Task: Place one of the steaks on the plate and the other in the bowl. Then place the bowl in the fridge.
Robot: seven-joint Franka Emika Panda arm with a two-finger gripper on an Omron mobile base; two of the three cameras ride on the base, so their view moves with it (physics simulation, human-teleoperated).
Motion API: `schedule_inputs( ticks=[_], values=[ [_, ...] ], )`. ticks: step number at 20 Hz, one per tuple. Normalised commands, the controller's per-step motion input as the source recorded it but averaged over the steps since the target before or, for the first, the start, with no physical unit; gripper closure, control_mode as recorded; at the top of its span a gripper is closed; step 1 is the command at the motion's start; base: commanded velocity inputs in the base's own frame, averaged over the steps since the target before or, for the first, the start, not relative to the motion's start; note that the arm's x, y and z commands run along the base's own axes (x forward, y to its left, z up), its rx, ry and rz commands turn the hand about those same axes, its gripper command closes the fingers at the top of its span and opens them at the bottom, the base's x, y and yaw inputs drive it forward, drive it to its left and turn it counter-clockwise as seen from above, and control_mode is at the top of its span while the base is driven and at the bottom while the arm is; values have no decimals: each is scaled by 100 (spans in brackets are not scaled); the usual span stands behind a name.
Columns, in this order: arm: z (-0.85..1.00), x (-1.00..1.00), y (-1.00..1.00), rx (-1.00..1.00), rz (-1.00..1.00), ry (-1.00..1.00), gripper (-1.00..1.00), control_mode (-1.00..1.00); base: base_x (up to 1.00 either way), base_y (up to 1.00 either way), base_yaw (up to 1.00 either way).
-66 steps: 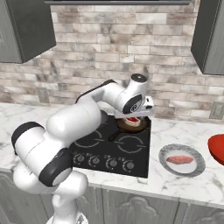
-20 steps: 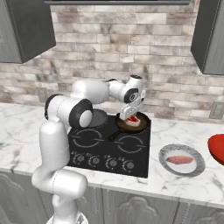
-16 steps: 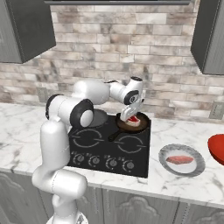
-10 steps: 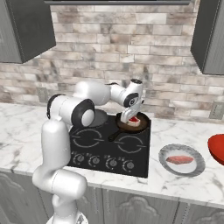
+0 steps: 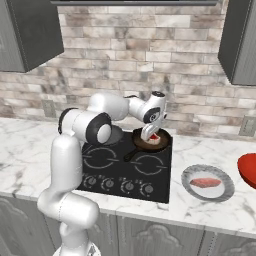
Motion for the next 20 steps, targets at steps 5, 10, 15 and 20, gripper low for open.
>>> schedule_inputs(
  ticks=[5,10,15,20],
  values=[
    [-14,19,-5,0,0,-4,-100,-100,0,0,0],
    [-18,18,-2,0,0,-3,-100,-100,0,0,0],
    [-19,16,-4,0,0,-2,-100,-100,0,0,0],
    [-24,9,-2,-1,0,-2,-100,-100,0,0,0]
  ],
)
